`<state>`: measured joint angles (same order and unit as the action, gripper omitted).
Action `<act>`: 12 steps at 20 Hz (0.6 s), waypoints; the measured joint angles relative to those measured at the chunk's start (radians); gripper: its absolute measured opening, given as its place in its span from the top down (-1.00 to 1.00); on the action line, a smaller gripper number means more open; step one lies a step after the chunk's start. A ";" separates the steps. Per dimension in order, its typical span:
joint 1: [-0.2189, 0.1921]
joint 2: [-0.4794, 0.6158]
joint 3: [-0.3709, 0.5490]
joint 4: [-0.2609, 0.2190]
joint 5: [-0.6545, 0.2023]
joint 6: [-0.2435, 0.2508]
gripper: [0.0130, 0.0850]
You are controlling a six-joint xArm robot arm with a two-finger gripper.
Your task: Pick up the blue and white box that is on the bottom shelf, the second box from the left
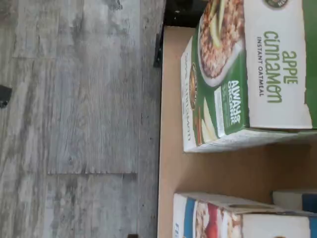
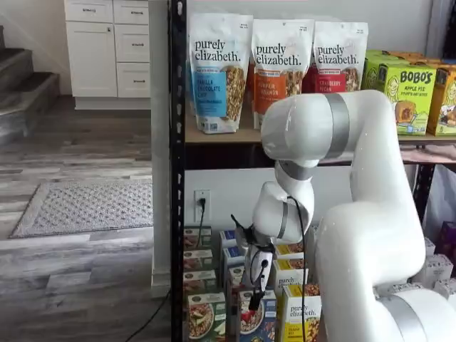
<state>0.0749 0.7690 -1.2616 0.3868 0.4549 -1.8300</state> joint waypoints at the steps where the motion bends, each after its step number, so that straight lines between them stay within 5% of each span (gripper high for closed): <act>1: -0.001 0.005 -0.005 0.007 -0.001 -0.007 -1.00; 12: -0.018 0.067 -0.076 0.032 0.004 -0.044 -1.00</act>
<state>0.0569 0.8356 -1.3373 0.4188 0.4593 -1.8735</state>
